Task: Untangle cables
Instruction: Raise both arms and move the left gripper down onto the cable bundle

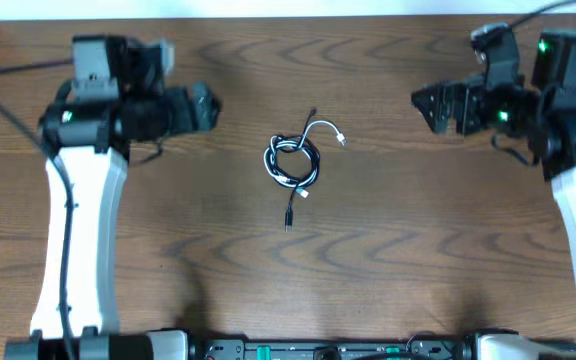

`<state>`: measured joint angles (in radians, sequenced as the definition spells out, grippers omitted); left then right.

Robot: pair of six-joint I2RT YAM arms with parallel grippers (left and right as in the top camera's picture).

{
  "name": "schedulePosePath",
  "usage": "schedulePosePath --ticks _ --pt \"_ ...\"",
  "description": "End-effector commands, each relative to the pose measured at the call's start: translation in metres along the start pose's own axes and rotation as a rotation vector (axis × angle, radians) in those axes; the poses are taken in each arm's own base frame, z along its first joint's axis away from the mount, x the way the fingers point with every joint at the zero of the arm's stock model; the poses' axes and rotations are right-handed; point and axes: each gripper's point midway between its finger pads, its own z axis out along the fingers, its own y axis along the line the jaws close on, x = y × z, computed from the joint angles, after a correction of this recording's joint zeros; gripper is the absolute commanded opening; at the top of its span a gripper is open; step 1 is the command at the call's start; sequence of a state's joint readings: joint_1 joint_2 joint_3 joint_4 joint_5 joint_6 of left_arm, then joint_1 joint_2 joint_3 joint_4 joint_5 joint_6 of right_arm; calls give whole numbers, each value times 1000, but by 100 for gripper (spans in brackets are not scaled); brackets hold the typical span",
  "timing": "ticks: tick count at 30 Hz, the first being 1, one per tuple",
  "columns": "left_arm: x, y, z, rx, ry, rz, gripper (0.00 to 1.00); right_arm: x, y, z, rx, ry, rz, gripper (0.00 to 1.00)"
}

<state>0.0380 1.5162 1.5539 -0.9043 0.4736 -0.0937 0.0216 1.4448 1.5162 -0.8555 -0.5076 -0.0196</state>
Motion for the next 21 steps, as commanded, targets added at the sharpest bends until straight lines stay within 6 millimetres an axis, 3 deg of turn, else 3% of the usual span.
schedulePosePath --ticks 1,4,5,6,7,11,14,15,16,21 --pt "-1 -42 14 266 58 -20 97 1 3 13 -65 32 35 99" --pt "-1 -38 39 267 88 -20 97 5 1 23 -79 56 86 99" --pt "1 -36 49 254 105 -21 96 6 -1 25 -76 62 89 95" --pt "8 -34 72 226 145 -15 90 8 -9 29 -41 72 99 85" --pt "13 -31 84 193 168 -19 89 11 -16 31 -5 82 129 83" --pt "34 -8 128 -88 218 -79 84 18 -29 32 70 105 206 82" --pt "47 1 159 -258 213 -130 68 21 -32 32 91 115 211 83" --pt "52 6 167 -312 209 -174 57 22 -32 32 91 119 212 83" --pt "58 11 174 -365 207 -226 51 23 -33 31 95 123 214 83" --pt "91 25 192 -490 272 -346 47 28 -37 30 122 141 221 83"
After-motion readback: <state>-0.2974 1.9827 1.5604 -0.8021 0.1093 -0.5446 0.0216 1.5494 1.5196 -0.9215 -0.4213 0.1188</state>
